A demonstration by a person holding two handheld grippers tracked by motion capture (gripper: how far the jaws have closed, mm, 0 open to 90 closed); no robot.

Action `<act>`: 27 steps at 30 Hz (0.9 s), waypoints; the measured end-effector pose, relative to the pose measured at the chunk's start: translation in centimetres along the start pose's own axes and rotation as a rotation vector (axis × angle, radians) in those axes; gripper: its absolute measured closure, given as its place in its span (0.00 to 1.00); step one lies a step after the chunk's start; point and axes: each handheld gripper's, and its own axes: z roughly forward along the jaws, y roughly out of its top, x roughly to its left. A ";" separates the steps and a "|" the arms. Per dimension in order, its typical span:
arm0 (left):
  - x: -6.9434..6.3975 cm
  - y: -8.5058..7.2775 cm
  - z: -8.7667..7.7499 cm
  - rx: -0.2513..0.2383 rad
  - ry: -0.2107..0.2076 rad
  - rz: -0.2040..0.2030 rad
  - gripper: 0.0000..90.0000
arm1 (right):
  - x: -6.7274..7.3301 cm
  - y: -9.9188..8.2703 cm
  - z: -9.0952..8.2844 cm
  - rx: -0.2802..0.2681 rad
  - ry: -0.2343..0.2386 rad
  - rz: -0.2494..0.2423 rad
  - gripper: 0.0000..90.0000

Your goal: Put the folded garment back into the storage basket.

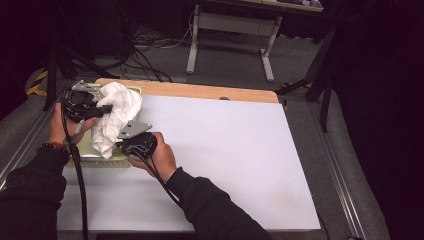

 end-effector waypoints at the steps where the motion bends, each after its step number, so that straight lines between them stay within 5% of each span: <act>1: 0.0 0.0 0.0 0.000 0.000 0.000 0.78 | 0.0 0.0 0.0 0.000 0.000 0.000 0.87; 12: 0.7 -0.4 2.1 0.058 0.031 0.002 0.77 | -0.1 -0.3 2.5 0.049 -0.007 0.002 0.87; 27: 1.0 -0.4 3.0 0.087 0.062 -0.009 0.73 | -0.2 -0.3 3.3 0.065 -0.012 0.023 0.85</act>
